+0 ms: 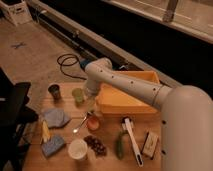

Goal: Place fork in paper cup

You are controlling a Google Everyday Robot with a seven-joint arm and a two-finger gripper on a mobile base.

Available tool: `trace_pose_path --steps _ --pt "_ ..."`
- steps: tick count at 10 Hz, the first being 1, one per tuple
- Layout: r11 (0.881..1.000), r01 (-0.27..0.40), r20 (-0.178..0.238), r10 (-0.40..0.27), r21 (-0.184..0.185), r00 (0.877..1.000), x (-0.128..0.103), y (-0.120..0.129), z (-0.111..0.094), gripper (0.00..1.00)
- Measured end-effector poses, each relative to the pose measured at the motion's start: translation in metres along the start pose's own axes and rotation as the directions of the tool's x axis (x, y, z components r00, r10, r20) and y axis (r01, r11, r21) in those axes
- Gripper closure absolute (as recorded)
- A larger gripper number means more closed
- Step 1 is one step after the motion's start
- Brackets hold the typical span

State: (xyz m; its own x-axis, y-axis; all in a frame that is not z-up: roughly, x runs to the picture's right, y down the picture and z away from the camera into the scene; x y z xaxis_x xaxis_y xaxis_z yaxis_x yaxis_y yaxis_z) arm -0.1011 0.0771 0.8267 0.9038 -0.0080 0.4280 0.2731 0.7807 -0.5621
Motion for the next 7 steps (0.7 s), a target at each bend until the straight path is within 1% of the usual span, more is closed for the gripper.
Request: trace_pose_path --steps 2,4,7 --pt "1.0 -0.012 0.002 0.012 -0.02 1.0 0.0047 0.0017 0.0083 0.29" --pt "1.0 -0.007 0.005 0.007 -0.022 1.0 0.0016 0.0019 0.0109 0.29" --pt "1.0 -0.01 0.005 0.01 -0.02 1.0 0.003 0.0018 0.0102 0.29"
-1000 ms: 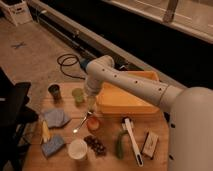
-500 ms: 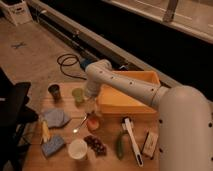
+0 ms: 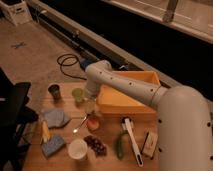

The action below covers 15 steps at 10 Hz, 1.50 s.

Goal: Place fork in paper cup

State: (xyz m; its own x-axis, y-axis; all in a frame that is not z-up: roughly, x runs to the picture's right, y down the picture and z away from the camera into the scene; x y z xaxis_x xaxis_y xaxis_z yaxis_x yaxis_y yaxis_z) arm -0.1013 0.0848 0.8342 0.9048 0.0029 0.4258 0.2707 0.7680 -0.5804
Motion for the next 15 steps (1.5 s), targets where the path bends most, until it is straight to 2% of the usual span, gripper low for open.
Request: trace_pose_path --steps 3,4,6,9,11,15 --pt "1.0 0.008 -0.034 -0.009 -0.026 0.999 -0.003 -0.004 0.01 0.29" --pt "0.999 0.012 -0.06 -0.015 -0.046 0.998 -0.005 -0.005 0.016 0.29" --pt "0.998 0.001 -0.115 -0.008 -0.06 0.993 0.002 -0.005 0.022 0.29" --pt "0.998 -0.036 -0.173 0.026 -0.06 0.985 0.019 -0.003 0.031 0.29" --pt "0.996 -0.052 -0.189 0.039 -0.065 0.981 0.026 -0.003 0.043 0.29" --pt "0.995 -0.065 -0.195 0.05 -0.071 0.98 0.031 -0.007 0.064 0.29"
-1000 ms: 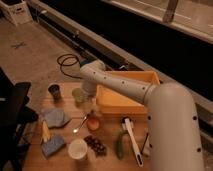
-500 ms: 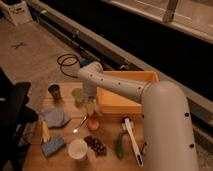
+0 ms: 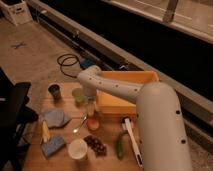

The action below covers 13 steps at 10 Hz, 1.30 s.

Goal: Place fork in paper cup

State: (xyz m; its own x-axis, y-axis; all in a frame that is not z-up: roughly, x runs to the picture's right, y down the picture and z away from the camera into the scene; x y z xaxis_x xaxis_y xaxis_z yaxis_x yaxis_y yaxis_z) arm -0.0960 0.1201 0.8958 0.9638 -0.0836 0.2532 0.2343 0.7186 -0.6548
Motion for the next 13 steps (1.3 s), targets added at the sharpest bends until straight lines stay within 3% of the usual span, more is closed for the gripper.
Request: trace_pose_path --steps 4,5,11,12,13 --pt "0.999 -0.026 0.027 0.026 -0.022 0.999 0.009 0.005 0.017 0.3" --pt "0.999 -0.025 0.034 0.026 -0.027 0.999 0.01 0.007 0.02 0.34" --pt "0.999 -0.024 0.032 0.025 -0.029 0.999 0.01 0.007 0.014 0.95" --pt "0.999 -0.024 0.029 0.025 -0.043 0.999 0.012 0.012 0.015 0.99" --pt "0.999 -0.024 0.03 0.024 -0.031 0.999 0.012 0.008 0.015 1.0"
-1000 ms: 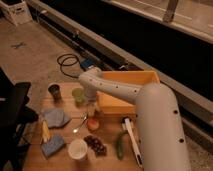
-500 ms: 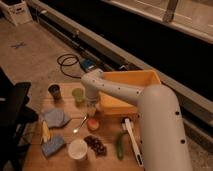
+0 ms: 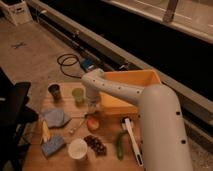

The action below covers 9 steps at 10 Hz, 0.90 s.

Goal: Place fork in paper cup

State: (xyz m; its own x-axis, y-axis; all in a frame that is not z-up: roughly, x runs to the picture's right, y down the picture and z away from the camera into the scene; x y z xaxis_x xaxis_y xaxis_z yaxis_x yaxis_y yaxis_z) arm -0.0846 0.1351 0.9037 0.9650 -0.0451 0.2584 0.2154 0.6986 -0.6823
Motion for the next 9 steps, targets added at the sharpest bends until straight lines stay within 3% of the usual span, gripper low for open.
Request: trace_pose_path --steps 2,5,7,9 --pt "1.0 0.028 0.024 -0.028 0.009 0.999 -0.008 0.003 0.002 1.0" --pt "0.996 0.06 0.094 -0.067 0.073 0.993 -0.028 0.003 -0.009 1.0" --pt "0.991 0.051 0.149 -0.07 0.125 0.986 -0.033 -0.003 -0.044 1.0" --pt "0.983 0.062 0.177 -0.094 0.174 0.98 -0.039 -0.008 -0.081 1.0"
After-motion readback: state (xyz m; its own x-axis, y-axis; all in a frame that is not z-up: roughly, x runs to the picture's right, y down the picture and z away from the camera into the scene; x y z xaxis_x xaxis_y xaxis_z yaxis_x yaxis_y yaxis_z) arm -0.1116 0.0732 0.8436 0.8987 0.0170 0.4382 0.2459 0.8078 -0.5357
